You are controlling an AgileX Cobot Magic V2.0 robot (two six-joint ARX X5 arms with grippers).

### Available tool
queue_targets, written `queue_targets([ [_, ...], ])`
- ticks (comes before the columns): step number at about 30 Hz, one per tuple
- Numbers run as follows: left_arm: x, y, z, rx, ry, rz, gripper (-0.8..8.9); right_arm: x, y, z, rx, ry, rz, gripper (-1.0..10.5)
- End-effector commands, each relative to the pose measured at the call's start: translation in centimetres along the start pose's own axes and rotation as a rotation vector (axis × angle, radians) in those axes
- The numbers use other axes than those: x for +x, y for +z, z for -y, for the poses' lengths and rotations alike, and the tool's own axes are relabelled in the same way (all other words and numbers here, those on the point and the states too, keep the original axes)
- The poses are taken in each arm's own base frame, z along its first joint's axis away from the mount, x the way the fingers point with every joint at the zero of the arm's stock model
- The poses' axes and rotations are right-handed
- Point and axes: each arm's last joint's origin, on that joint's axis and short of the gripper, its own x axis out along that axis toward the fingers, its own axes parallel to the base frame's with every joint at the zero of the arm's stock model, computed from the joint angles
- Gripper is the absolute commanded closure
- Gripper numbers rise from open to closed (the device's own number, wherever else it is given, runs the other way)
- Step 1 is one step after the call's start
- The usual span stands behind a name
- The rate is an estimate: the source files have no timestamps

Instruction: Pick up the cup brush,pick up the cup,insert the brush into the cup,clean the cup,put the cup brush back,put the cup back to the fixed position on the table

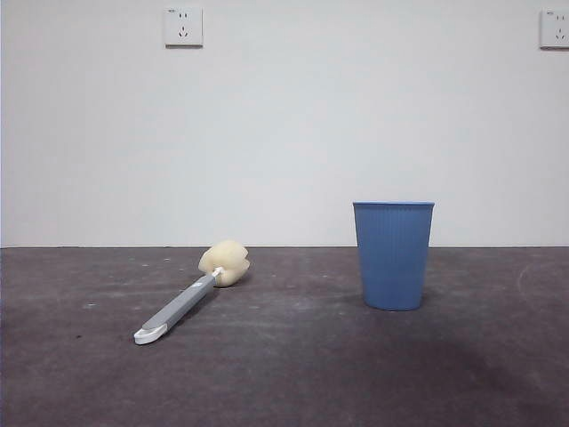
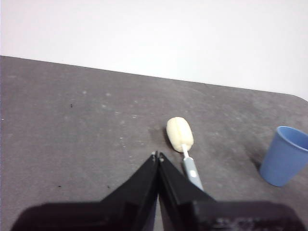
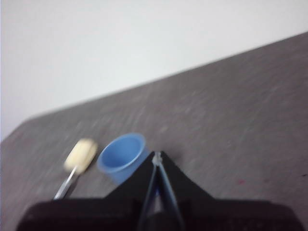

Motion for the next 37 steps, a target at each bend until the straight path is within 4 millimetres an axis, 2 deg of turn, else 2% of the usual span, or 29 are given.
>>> queue_targets([
  [1, -0.5, 1.6, 0.6, 0.002, -0.047, -0.035, 8.21, -0.1, 1.7, -0.9, -0.082, 0.084, -0.102, 9.6],
  [7, -0.4, 4.3, 1.8, 0.062, -0.209, -0.198, 8.21, 0.2, 4.5, -2.4, -0.155, 0.266, -0.356, 9.6],
  [11, -0.1, 5.4, 2.3, 0.064, -0.336, -0.311, 8.21, 0.3, 5.6, -3.0, -0.173, 0.333, -0.493, 9.6],
  [16, 0.2, 6.6, 2.8, 0.076, -0.435, -0.42, 8.21, 0.3, 5.8, -3.3, -0.194, 0.349, -0.64, 9.6],
  [22, 0.3, 7.1, 2.9, 0.075, -0.428, -0.436, 8.11, 0.6, 5.7, -3.2, -0.176, 0.343, -0.674, 9.3],
  [23, 0.3, 7.1, 2.9, 0.074, -0.428, -0.437, 8.0, 0.6, 5.7, -3.2, -0.176, 0.343, -0.673, 8.9],
  [24, 0.3, 7.1, 2.9, 0.074, -0.428, -0.439, 7.48, 0.6, 5.7, -3.2, -0.176, 0.343, -0.672, 8.1],
  [27, 0.3, 7.0, 2.9, 0.062, -0.424, -0.446, 4.36, 0.6, 5.7, -3.2, -0.163, 0.337, -0.674, 4.5],
  [28, 0.3, 7.0, 2.9, 0.06, -0.422, -0.448, 3.42, 0.6, 5.7, -3.2, -0.157, 0.333, -0.674, 3.6],
  [29, 0.2, 7.0, 2.9, 0.059, -0.421, -0.45, 3.02, 0.6, 5.7, -3.2, -0.155, 0.332, -0.675, 3.1],
  [37, 1.0, 6.9, 2.7, 0.052, -0.391, -0.48, 3.03, 0.6, 5.7, -3.2, -0.153, 0.332, -0.675, 3.2],
])
